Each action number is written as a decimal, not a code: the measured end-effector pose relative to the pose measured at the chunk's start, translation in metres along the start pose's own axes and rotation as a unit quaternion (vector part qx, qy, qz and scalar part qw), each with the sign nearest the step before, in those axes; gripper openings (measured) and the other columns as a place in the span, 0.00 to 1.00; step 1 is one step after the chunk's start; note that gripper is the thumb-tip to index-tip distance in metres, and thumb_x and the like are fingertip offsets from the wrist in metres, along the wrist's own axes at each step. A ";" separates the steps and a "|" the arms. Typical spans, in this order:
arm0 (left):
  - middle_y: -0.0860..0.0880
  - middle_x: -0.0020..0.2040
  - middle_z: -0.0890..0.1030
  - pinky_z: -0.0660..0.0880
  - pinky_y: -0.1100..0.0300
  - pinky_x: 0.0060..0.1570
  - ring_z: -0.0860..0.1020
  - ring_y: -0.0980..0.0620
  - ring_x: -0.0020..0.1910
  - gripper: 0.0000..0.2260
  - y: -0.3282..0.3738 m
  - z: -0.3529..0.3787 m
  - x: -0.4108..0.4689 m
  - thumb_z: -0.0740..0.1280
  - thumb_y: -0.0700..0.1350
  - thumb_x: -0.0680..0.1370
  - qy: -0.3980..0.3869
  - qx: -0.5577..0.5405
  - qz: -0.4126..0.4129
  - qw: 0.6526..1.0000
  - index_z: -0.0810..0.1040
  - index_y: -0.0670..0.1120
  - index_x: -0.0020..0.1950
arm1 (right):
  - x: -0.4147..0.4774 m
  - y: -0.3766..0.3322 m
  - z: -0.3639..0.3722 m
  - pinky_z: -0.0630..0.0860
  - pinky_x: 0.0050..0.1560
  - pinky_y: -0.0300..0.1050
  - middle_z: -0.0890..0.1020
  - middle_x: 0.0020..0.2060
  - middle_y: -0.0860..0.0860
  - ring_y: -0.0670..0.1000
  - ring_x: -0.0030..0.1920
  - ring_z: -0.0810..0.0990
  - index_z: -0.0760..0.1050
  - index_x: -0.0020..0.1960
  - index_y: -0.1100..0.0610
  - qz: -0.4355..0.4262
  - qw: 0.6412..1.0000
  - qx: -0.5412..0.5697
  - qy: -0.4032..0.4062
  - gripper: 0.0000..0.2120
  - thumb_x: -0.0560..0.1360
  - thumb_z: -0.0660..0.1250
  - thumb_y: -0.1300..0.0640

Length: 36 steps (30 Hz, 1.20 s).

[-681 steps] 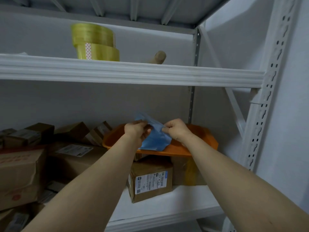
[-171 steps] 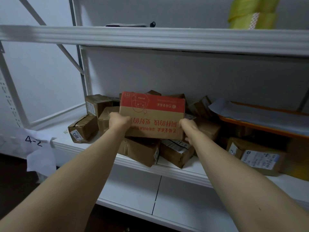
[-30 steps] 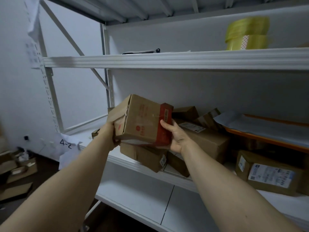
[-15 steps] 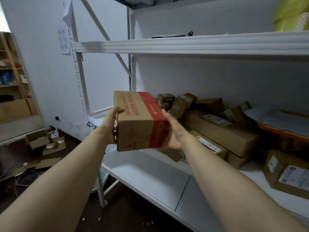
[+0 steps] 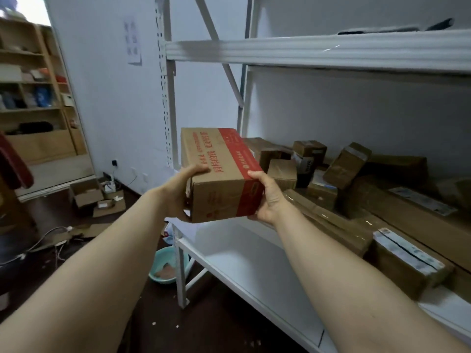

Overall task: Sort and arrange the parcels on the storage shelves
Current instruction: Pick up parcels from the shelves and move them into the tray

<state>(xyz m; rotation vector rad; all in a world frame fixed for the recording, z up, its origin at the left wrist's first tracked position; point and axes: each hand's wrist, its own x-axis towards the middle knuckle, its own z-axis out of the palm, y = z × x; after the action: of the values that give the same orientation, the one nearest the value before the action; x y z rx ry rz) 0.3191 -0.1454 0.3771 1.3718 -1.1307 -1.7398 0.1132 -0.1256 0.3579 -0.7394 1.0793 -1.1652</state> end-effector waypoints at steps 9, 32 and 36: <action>0.40 0.53 0.80 0.73 0.41 0.58 0.79 0.41 0.54 0.29 -0.008 -0.066 0.042 0.71 0.63 0.63 0.076 -0.024 -0.028 0.996 0.76 0.47 0.58 | 0.065 0.039 0.053 0.73 0.52 0.53 0.80 0.52 0.53 0.54 0.54 0.76 0.76 0.57 0.51 0.044 0.998 -0.020 0.049 0.15 0.72 0.69 0.49; 0.50 0.69 0.71 0.72 0.51 0.64 0.72 0.48 0.65 0.35 0.005 -0.056 0.053 0.77 0.52 0.67 0.194 0.012 0.161 0.968 0.69 0.53 0.72 | 0.126 0.064 0.055 0.79 0.52 0.54 0.78 0.59 0.55 0.55 0.56 0.78 0.69 0.68 0.46 0.036 0.999 -0.007 -0.025 0.23 0.75 0.69 0.47; 0.50 0.66 0.74 0.74 0.53 0.62 0.76 0.51 0.56 0.33 0.022 -0.053 0.070 0.75 0.42 0.71 0.166 -0.029 0.191 0.967 0.67 0.47 0.73 | 0.136 0.051 0.048 0.80 0.42 0.52 0.77 0.60 0.56 0.56 0.55 0.77 0.70 0.68 0.46 0.036 0.998 0.056 -0.005 0.21 0.77 0.67 0.46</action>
<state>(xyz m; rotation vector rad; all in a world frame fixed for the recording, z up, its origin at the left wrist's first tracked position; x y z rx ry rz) 0.3524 -0.2282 0.3635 1.2540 -1.0618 -1.2078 0.1794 -0.2463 0.2914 -0.6124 1.0162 -1.1496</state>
